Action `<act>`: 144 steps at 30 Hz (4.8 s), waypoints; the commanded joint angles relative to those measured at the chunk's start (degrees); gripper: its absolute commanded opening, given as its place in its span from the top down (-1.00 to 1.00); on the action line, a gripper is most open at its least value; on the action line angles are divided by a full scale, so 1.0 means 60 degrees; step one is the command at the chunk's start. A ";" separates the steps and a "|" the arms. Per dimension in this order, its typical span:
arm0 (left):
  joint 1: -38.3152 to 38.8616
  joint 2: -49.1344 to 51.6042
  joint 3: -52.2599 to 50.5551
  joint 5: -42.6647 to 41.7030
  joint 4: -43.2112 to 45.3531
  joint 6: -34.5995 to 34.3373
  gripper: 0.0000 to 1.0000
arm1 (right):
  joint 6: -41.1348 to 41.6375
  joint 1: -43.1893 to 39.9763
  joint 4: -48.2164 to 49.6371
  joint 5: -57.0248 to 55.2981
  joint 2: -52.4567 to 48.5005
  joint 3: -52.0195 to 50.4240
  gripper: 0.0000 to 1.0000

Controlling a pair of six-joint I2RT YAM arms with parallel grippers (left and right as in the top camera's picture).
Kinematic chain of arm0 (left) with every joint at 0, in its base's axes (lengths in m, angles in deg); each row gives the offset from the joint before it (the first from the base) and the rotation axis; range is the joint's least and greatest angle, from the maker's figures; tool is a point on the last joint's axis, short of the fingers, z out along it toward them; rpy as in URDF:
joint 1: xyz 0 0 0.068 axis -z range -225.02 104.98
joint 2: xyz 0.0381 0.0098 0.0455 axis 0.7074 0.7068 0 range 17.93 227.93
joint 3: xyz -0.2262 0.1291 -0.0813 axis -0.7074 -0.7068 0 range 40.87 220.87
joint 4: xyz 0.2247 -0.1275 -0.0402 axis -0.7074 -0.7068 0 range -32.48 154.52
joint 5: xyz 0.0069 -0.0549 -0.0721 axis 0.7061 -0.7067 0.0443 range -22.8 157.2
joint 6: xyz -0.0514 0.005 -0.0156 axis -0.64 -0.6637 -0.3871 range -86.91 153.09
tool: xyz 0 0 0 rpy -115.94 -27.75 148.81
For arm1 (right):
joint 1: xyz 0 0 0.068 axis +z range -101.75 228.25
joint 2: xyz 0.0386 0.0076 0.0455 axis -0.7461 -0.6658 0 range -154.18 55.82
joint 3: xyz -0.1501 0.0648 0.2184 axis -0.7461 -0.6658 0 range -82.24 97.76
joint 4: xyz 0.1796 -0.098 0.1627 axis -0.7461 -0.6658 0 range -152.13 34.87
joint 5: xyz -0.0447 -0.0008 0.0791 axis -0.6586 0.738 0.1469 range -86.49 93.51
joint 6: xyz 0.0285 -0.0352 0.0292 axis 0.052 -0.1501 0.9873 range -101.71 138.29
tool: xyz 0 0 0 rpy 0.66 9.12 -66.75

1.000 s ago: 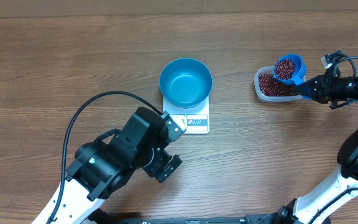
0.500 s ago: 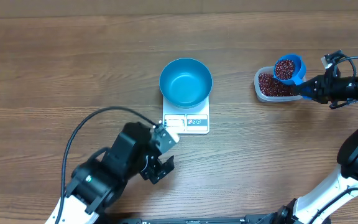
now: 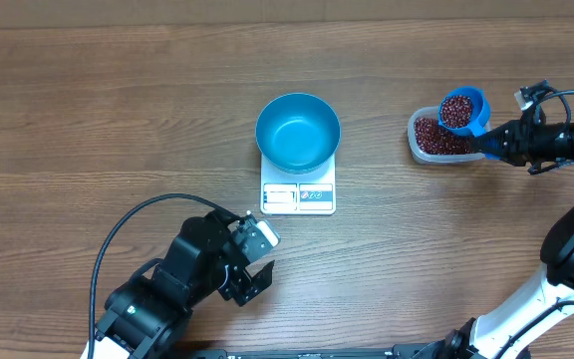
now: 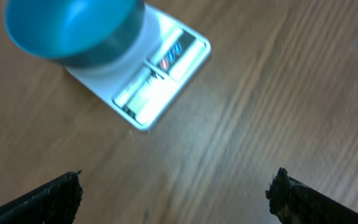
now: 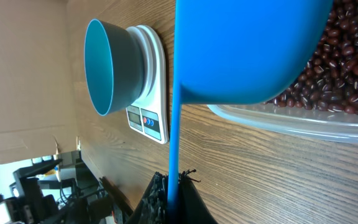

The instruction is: Scoop item into bowl and weigh 150g on scale

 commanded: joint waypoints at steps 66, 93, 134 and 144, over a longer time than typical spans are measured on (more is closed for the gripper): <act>-0.3555 0.2641 -0.0317 -0.4069 0.1716 0.2641 -0.99 | -0.0117 -0.0011 0.0226 0.0288 0.0168 0.0000 0.93; -0.3555 0.2641 -0.0317 -0.3989 0.1723 0.2721 -0.99 | -0.0120 -0.0011 0.0299 0.0288 0.0168 0.0000 0.93; -0.3555 0.2641 -0.0317 -0.4860 0.1916 0.4113 -0.99 | -0.0076 -0.0011 0.0353 0.0291 0.0168 0.0000 0.93; -0.3555 0.2641 -0.0317 -0.4856 0.1821 0.4758 -0.99 | -0.0080 -0.0011 0.0299 0.0291 0.0168 0.0000 0.93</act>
